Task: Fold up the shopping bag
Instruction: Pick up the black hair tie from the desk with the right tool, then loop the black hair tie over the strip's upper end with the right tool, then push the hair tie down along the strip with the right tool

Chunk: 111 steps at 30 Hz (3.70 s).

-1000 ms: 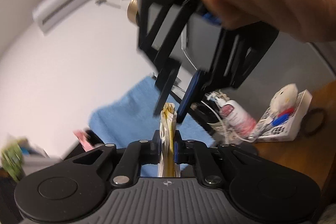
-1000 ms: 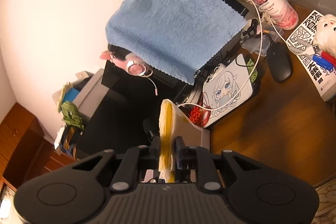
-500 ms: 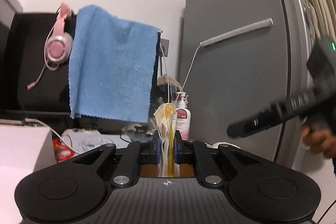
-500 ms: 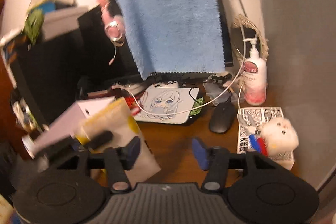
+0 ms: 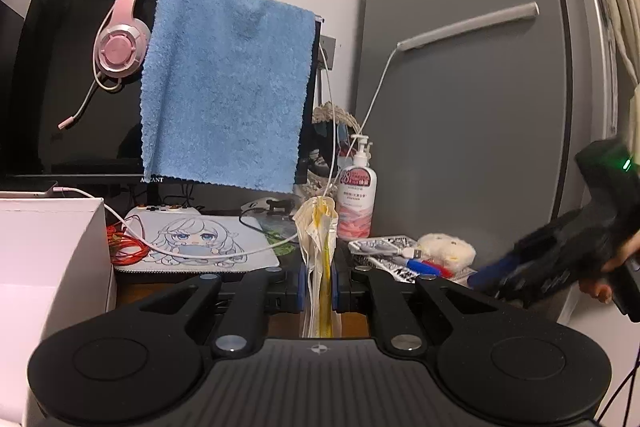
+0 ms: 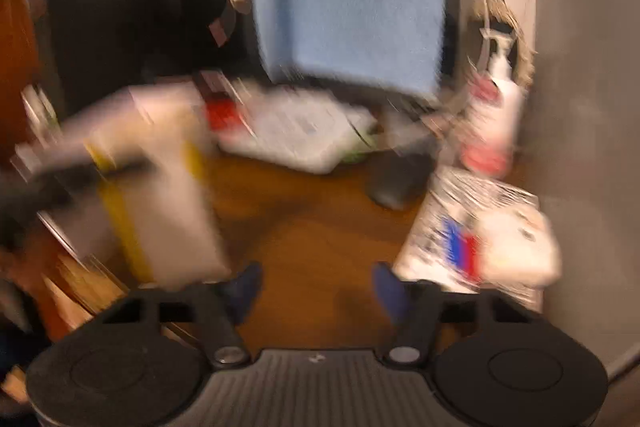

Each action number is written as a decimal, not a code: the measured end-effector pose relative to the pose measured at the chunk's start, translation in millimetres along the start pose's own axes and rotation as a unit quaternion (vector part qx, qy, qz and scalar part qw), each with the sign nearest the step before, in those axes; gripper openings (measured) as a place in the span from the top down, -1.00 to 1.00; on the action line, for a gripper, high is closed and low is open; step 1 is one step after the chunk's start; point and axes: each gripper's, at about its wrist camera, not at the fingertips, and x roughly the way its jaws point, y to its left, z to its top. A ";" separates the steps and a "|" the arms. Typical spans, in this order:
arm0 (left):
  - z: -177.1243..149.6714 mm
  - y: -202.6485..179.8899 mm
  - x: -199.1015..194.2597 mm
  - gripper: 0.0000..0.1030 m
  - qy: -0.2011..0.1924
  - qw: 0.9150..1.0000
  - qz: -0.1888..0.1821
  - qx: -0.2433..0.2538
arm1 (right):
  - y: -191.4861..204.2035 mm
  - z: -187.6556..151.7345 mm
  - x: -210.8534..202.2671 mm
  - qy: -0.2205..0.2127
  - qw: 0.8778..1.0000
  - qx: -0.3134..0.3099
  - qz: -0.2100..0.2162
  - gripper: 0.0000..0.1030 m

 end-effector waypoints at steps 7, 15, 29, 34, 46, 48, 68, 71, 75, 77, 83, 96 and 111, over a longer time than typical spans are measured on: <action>-3.1 -1.8 -2.8 0.78 -0.003 1.000 0.010 0.022 | -12.6 -17.2 32.4 0.054 0.997 0.000 -0.053 0.39; -7.2 -6.0 -3.3 0.77 -0.003 0.999 0.017 0.038 | -22.4 -16.2 32.4 0.053 0.998 0.030 -0.020 0.96; -6.3 -7.3 -1.6 0.77 0.001 0.998 0.026 0.058 | -51.6 -49.2 51.9 -0.017 0.930 0.303 0.208 0.95; -6.7 -9.8 0.4 0.77 0.000 0.998 0.024 0.058 | -62.2 -61.7 59.4 -0.043 0.872 0.395 0.286 0.84; -10.7 -13.1 4.3 0.76 0.003 0.998 0.025 0.059 | -51.8 -45.4 40.4 -0.060 0.919 0.314 0.231 0.93; -12.5 -14.6 4.9 0.76 0.003 0.998 0.025 0.063 | -47.1 -37.0 29.6 -0.077 0.922 0.293 0.240 0.94; -16.2 -20.9 4.9 0.78 0.000 0.997 0.030 0.077 | 9.9 47.5 -2.7 -0.120 0.961 0.074 0.236 0.94; -17.6 -21.5 4.1 0.79 -0.004 0.997 0.029 0.078 | 18.3 57.8 0.8 -0.113 0.968 0.042 0.218 0.94; -20.4 -23.5 2.0 0.82 -0.010 0.996 0.028 0.084 | 29.5 71.5 5.5 -0.103 0.976 -0.002 0.194 0.94; -21.3 -25.5 0.5 0.83 -0.011 0.996 0.025 0.089 | 35.1 78.4 7.8 -0.098 0.978 -0.023 0.181 0.94; -23.1 -23.8 -1.8 0.84 -0.014 0.996 0.025 0.087 | 57.5 92.8 6.8 -0.089 0.982 -0.049 0.157 0.96; -25.8 -22.5 -2.7 0.84 -0.017 0.996 0.031 0.088 | 12.6 97.4 34.3 -0.062 0.968 0.074 0.231 0.96; -24.4 -10.0 -4.1 0.83 -0.012 0.997 0.028 0.066 | -29.3 56.6 113.8 -0.003 0.912 0.256 0.321 0.91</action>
